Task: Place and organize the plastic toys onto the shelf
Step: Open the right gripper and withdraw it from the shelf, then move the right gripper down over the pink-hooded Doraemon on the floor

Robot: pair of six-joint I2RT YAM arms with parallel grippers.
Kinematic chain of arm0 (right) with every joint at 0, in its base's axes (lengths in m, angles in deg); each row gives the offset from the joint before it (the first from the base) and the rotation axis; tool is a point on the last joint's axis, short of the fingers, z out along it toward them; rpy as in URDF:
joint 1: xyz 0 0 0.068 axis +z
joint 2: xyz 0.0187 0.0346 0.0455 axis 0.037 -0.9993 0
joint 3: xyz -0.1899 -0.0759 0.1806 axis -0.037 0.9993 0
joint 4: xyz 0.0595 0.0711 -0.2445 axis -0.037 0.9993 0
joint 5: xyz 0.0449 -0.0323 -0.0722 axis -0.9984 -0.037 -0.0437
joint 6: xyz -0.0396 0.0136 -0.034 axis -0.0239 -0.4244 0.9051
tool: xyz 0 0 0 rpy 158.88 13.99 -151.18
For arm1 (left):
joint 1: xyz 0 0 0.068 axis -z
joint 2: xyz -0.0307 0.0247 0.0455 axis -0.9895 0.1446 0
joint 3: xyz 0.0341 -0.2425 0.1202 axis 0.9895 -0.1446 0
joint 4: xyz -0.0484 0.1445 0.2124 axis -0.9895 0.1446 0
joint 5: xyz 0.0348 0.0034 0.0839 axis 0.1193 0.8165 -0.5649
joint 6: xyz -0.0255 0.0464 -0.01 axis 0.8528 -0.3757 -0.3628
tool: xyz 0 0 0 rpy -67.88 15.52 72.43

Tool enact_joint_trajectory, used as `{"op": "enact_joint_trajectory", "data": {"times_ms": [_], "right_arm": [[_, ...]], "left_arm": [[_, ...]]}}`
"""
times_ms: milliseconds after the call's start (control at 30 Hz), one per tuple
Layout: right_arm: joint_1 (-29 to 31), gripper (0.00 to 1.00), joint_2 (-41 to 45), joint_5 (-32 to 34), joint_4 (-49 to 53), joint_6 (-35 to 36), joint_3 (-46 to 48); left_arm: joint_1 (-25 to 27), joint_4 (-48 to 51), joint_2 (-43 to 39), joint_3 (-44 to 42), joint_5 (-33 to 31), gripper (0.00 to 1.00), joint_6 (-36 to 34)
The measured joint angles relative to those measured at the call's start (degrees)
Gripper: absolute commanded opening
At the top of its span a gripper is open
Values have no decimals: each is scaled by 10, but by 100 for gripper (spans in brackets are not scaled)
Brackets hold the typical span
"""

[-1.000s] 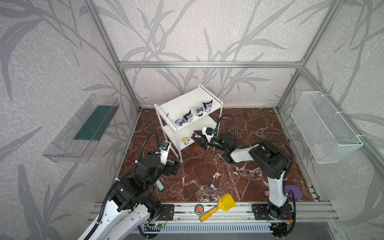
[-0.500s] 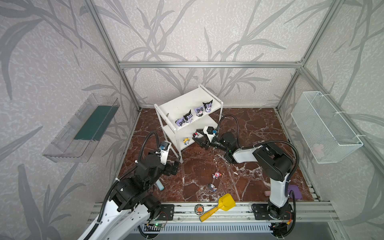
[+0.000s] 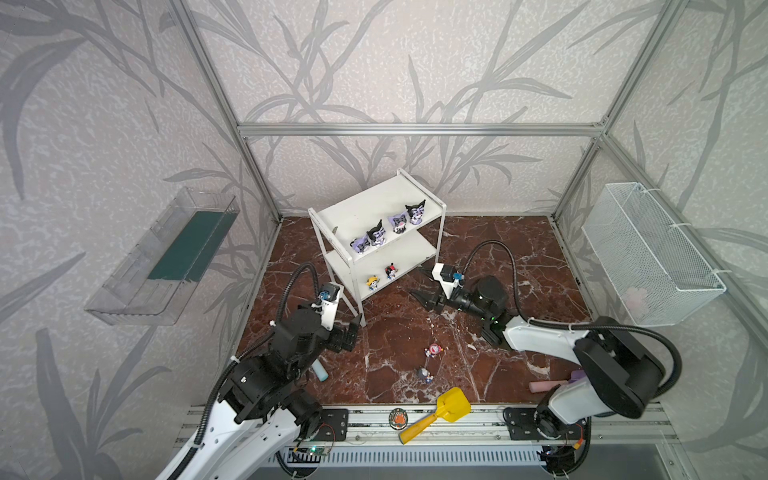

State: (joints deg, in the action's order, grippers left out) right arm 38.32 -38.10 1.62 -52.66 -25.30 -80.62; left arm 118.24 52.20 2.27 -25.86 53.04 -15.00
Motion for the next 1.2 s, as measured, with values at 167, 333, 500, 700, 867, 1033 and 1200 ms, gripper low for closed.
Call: {"op": "enact_joint_trajectory", "data": {"times_ms": [167, 333, 500, 700, 867, 1033, 1200], "right_arm": [[55, 68, 158, 71, 222, -2, 17], [116, 68, 243, 143, 387, -45, 65], [138, 67, 250, 189, 535, -135, 85], [143, 67, 229, 183, 621, -260, 85], [144, 67, 148, 153, 631, -332, 73], [141, 67, 53, 127, 617, -370, 38], [129, 67, 0, 106, 544, -402, 27]], "left_arm": [[0, 0, 3, 0, 8, 99, 0], [0, 0, 14, 0, 33, 99, 1], [0, 5, 48, 1, 75, 99, 2], [9, 22, 76, 6, 98, 99, 11], [19, 27, 87, 13, 109, 99, 24], [38, 28, 82, 13, 109, 99, 30], [47, 28, 75, 13, 107, 99, 30]]}}
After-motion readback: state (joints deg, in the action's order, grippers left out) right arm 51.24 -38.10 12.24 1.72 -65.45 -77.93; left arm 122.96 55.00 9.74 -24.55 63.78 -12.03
